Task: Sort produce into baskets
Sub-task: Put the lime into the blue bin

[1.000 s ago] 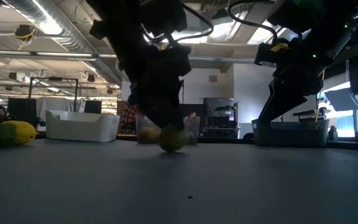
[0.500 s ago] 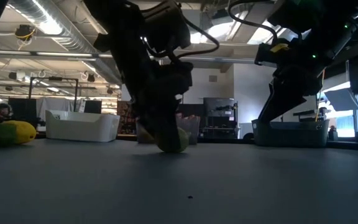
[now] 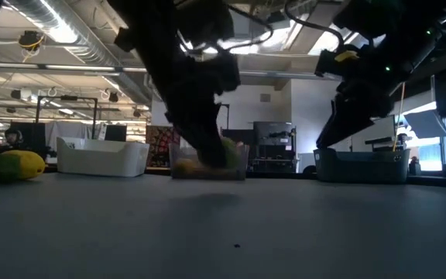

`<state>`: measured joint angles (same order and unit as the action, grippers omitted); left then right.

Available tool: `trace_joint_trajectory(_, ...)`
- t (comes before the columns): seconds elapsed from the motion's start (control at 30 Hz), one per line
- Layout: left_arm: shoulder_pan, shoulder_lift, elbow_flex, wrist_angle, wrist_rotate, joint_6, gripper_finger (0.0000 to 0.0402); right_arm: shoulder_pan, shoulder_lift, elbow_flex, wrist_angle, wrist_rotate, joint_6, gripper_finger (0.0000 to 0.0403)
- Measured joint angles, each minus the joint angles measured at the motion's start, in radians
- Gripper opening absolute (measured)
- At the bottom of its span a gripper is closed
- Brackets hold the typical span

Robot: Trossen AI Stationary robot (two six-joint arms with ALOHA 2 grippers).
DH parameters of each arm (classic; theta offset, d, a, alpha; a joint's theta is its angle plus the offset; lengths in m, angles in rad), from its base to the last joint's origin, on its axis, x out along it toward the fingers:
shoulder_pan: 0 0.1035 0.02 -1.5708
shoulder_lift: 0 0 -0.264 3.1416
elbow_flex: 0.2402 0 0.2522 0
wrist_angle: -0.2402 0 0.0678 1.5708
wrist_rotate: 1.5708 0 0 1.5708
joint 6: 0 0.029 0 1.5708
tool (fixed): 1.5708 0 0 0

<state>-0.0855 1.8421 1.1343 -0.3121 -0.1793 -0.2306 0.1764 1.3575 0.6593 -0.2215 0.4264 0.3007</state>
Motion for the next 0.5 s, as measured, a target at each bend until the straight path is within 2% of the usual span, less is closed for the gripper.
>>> trace_joint_trajectory(0.2,-0.040,-0.070,0.000,0.018,-0.003,0.059,0.0180,0.000,-0.001,0.034,0.104,-0.059,-0.112,0.0241)
trace_joint_trajectory(0.5,-0.075,-0.150,0.000,0.084,-0.010,0.066,0.0177,0.001,-0.003,0.119,0.289,-0.318,-0.230,0.0241)
